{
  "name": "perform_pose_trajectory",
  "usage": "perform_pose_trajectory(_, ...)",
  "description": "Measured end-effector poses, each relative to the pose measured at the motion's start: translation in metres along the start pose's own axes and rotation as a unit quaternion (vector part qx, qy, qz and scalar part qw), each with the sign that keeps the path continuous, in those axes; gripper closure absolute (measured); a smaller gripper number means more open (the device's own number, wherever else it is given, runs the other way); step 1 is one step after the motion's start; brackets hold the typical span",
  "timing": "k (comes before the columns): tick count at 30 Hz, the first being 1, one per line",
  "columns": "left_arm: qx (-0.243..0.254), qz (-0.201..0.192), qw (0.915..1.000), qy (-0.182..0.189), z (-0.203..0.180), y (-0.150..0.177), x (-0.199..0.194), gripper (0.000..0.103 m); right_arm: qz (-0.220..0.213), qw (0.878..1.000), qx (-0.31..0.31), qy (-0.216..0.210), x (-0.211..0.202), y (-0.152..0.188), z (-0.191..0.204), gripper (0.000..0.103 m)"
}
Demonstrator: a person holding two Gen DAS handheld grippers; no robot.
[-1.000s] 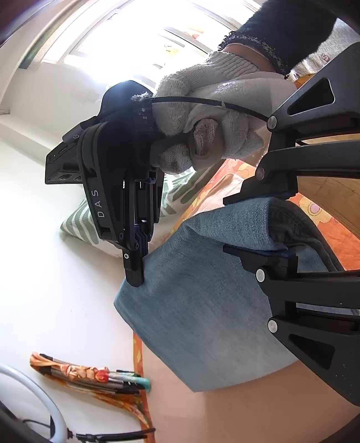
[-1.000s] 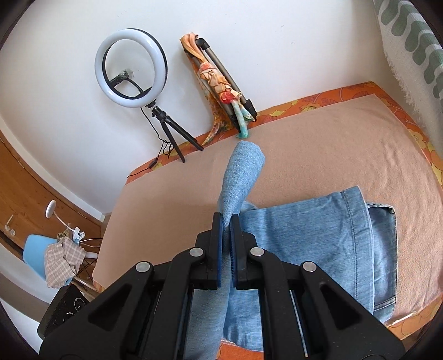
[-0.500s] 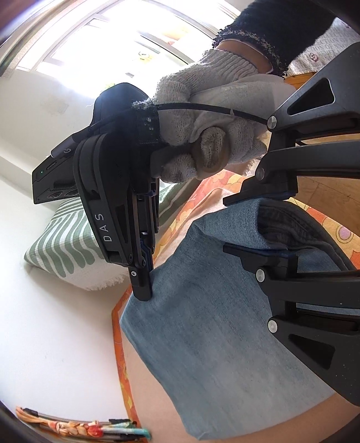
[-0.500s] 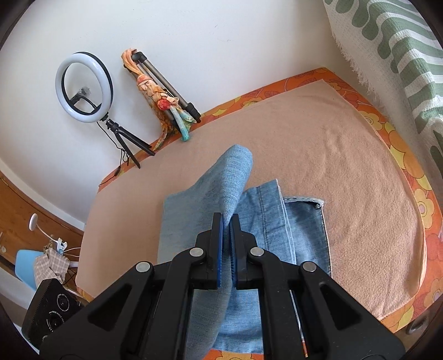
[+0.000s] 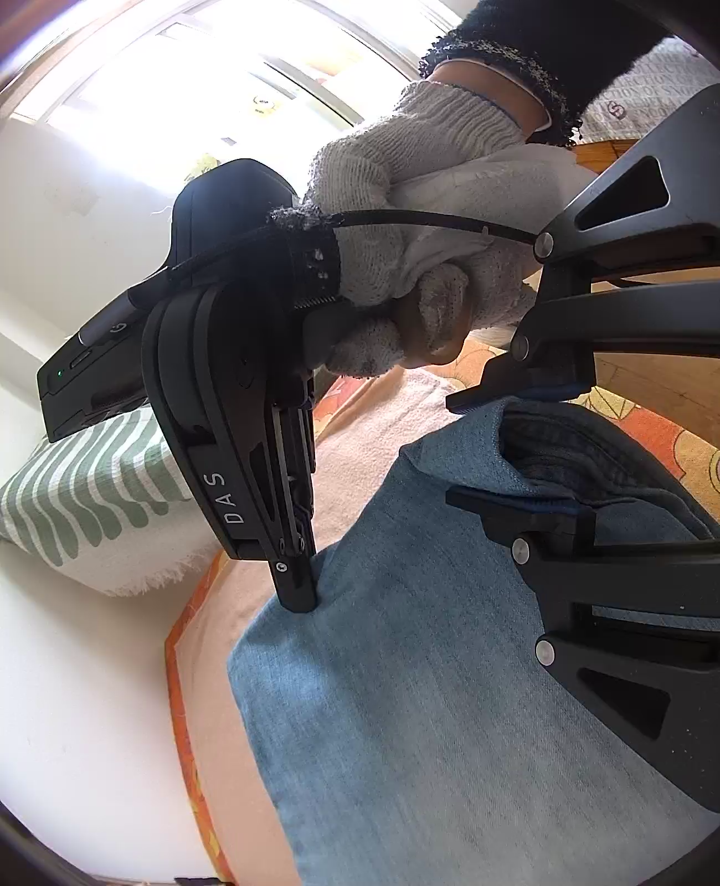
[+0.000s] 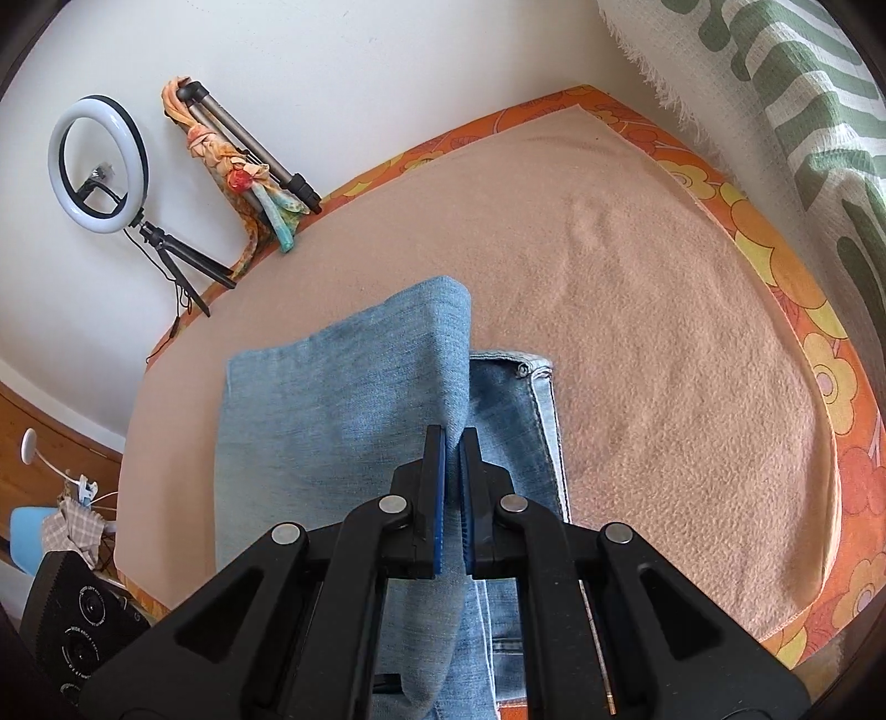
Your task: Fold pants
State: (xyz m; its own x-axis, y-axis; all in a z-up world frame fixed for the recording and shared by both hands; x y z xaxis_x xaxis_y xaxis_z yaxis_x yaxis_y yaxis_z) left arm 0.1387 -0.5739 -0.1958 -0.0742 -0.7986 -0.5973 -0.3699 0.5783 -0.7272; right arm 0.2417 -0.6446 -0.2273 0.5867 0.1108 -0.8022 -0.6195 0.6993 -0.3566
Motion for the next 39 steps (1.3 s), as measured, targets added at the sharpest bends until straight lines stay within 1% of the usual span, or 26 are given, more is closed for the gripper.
perform_pose_trajectory(5, -0.011, 0.013, 0.9998, 0.007, 0.0, 0.005, 0.017, 0.079, 0.014, 1.0, 0.003, 0.011, 0.017, 0.007, -0.016, 0.098)
perform_pose_trajectory(7, -0.012, 0.017, 0.9998, 0.008, 0.002, -0.001, 0.026, 0.079, 0.02, 1.0, 0.002, 0.015, 0.023, 0.009, -0.02, 0.098)
perform_pose_trajectory(11, -0.004, 0.023, 0.9997, 0.0, -0.001, 0.002, 0.031, 0.078, 0.03, 0.999, 0.006, 0.019, 0.034, 0.013, -0.026, 0.098)
perform_pose_trajectory(12, -0.004, 0.025, 0.9997, -0.001, -0.001, 0.002, 0.034, 0.076, 0.03, 0.999, 0.01, 0.018, 0.035, 0.013, -0.026, 0.098)
perform_pose_trajectory(13, -0.004, 0.029, 0.9996, 0.003, -0.004, 0.004, 0.034, 0.071, 0.03, 0.999, 0.012, 0.018, 0.035, 0.013, -0.026, 0.098)
perform_pose_trajectory(14, -0.006, 0.032, 0.9994, 0.006, -0.003, 0.003, 0.033, 0.07, 0.028, 0.999, 0.015, 0.018, 0.034, 0.013, -0.026, 0.097)
perform_pose_trajectory(17, -0.01, 0.031, 0.9994, 0.008, -0.005, 0.0, 0.034, 0.07, 0.017, 0.999, 0.035, 0.006, 0.021, 0.009, -0.028, 0.092)
perform_pose_trajectory(18, -0.006, 0.033, 0.9994, 0.005, -0.008, 0.0, 0.034, 0.07, 0.01, 0.999, 0.041, 0.001, 0.014, 0.008, -0.029, 0.092)
perform_pose_trajectory(22, 0.032, 0.046, 0.9984, -0.003, -0.027, 0.002, 0.029, 0.062, -0.021, 0.998, 0.056, -0.007, -0.02, 0.001, -0.031, 0.092)
perform_pose_trajectory(24, 0.043, 0.047, 0.9979, -0.008, -0.033, 0.002, 0.021, 0.062, -0.035, 0.997, 0.065, -0.012, -0.038, 0.0, -0.032, 0.089)
perform_pose_trajectory(28, 0.037, 0.034, 0.9985, -0.021, -0.036, -0.007, 0.0, 0.062, -0.055, 0.997, 0.06, -0.013, -0.067, 0.006, -0.027, 0.075)
perform_pose_trajectory(30, 0.05, 0.03, 0.9973, -0.044, -0.034, -0.007, -0.015, 0.062, -0.072, 0.996, 0.054, -0.011, -0.081, 0.011, -0.022, 0.074)
perform_pose_trajectory(32, 0.063, 0.02, 0.9957, -0.064, -0.039, -0.01, -0.032, 0.057, -0.081, 0.995, 0.049, -0.019, -0.092, 0.017, -0.014, 0.073)
perform_pose_trajectory(33, 0.068, 0.015, 0.9949, -0.073, -0.036, -0.013, -0.035, 0.05, -0.084, 0.995, 0.047, -0.023, -0.096, 0.02, -0.01, 0.073)
perform_pose_trajectory(34, 0.072, 0.009, 0.994, -0.082, -0.036, -0.017, -0.043, 0.046, -0.086, 0.995, 0.044, -0.025, -0.099, 0.023, -0.006, 0.073)
perform_pose_trajectory(36, 0.081, -0.004, 0.9921, -0.095, -0.039, -0.026, -0.057, 0.045, -0.087, 0.995, 0.031, -0.025, -0.105, 0.028, 0.002, 0.069)
perform_pose_trajectory(37, 0.087, -0.01, 0.9909, -0.103, -0.038, -0.027, -0.062, 0.043, -0.087, 0.996, 0.023, -0.023, -0.108, 0.03, 0.006, 0.063)
perform_pose_trajectory(38, 0.092, -0.017, 0.9896, -0.109, -0.036, -0.027, -0.071, 0.038, -0.087, 0.996, 0.014, -0.021, -0.111, 0.032, 0.01, 0.055)
perform_pose_trajectory(39, 0.097, -0.022, 0.9883, -0.115, -0.038, -0.029, -0.075, 0.035, -0.088, 0.996, 0.006, -0.019, -0.113, 0.033, 0.015, 0.051)
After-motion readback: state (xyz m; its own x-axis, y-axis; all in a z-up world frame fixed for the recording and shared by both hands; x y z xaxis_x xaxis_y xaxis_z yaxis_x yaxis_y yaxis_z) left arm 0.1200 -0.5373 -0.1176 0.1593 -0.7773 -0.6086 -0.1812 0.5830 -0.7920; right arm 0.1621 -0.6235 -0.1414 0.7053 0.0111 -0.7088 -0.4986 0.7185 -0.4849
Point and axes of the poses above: each gripper's, at about its wrist camera, not at the fingertips, and x roughly the way its jaws point, z to its left, y to its underside, the point moved 10 cm from there along x, roughly the way its jaws point, and after that the axes turned 9 degrees about x, right-handed, at the moved point
